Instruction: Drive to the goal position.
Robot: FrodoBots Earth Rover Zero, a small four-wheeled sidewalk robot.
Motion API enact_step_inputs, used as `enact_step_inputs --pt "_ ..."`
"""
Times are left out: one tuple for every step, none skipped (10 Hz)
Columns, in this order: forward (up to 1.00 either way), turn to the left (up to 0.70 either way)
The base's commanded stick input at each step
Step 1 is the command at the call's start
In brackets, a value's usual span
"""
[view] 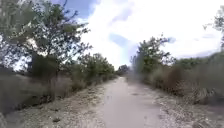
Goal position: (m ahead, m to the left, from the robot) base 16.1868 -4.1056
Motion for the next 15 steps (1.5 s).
enact_step_inputs --pt "0.45 0.0" --pt "0.45 0.0" --pt "0.45 0.0" --pt "0.45 0.0" --pt "0.45 0.0" --pt "0.45 0.0" --pt "0.45 0.0" --pt "0.45 0.0" --pt "0.45 0.0" --pt "0.45 0.0" --pt "0.45 0.0" --pt "0.45 0.0" --pt "0.45 0.0" --pt "0.45 0.0" --pt "0.45 0.0"
